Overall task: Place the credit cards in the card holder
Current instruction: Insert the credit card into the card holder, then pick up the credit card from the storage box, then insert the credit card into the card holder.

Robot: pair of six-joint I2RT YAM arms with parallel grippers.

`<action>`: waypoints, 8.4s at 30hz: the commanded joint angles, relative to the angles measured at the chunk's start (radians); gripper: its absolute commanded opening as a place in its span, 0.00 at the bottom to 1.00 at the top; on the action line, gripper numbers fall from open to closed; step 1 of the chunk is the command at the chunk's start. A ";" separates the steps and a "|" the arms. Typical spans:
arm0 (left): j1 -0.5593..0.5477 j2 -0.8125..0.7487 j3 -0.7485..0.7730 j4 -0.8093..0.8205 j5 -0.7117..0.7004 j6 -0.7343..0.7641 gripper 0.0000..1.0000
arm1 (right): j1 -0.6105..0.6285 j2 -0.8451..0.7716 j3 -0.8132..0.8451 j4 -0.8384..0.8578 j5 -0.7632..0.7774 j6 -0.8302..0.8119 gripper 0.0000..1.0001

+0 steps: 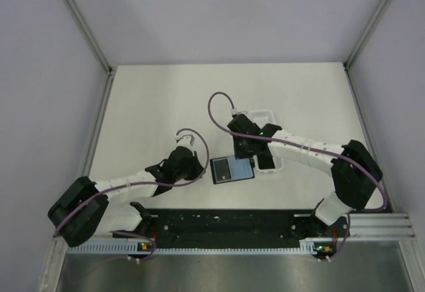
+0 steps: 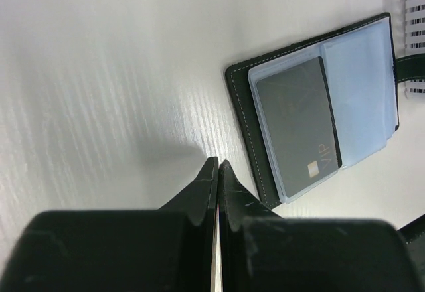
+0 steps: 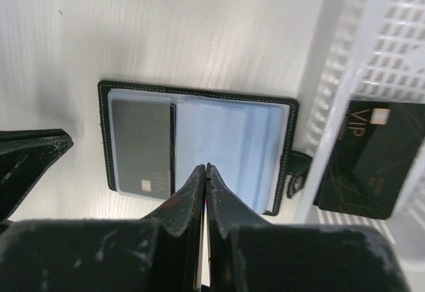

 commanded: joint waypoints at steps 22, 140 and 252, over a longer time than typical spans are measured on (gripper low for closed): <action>0.050 -0.239 0.134 -0.140 0.019 0.153 0.18 | -0.290 -0.160 -0.140 -0.009 0.043 -0.026 0.24; -0.086 0.427 0.499 0.033 0.229 0.067 0.01 | -0.407 -0.230 -0.402 0.437 -0.338 -0.001 0.28; -0.020 -0.178 0.370 -0.050 0.097 0.027 0.33 | -0.517 -0.937 -0.852 1.218 -0.601 1.312 0.00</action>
